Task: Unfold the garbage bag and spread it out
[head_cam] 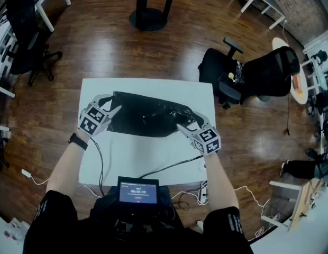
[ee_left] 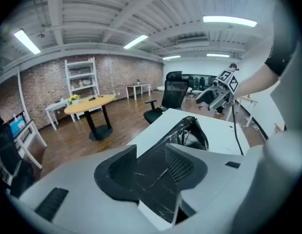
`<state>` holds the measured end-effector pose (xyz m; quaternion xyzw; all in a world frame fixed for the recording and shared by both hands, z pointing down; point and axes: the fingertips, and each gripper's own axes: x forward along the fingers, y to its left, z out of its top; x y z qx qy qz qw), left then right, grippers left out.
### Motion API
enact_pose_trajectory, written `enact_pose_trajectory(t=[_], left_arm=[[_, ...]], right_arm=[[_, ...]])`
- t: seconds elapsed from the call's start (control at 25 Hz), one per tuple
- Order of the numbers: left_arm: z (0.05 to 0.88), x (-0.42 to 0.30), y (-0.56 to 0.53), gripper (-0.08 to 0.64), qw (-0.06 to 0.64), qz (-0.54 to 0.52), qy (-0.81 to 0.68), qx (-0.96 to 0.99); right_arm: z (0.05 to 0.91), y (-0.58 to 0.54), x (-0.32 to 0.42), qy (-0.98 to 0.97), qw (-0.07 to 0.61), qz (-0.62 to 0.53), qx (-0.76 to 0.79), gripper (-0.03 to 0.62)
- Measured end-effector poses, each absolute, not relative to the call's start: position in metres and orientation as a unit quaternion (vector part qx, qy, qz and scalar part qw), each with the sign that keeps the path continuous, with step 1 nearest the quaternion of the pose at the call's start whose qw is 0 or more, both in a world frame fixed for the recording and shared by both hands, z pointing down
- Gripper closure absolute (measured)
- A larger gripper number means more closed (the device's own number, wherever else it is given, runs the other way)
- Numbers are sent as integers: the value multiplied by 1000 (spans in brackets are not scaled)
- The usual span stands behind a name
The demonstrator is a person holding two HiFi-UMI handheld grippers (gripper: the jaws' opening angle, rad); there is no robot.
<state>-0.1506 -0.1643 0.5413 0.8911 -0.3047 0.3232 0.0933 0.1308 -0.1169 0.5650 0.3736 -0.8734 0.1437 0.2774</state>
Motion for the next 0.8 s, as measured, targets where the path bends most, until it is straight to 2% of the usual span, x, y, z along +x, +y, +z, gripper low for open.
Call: enact_pose_trajectory(t=[0.04, 0.28, 0.44, 0.8], left_arm=[[535, -148, -156, 371, 83, 320, -297, 896], [507, -143, -112, 371, 35, 305, -274, 911], [499, -138, -83, 371, 54, 280, -281, 916], [495, -130, 3, 371, 74, 271, -311, 908]], right_arm=[[558, -110, 128, -872, 276, 140, 380, 242], [507, -68, 116, -873, 216, 134, 416, 249], [488, -42, 118, -875, 202, 128, 420, 249], [444, 5, 128, -883, 93, 165, 428, 250]])
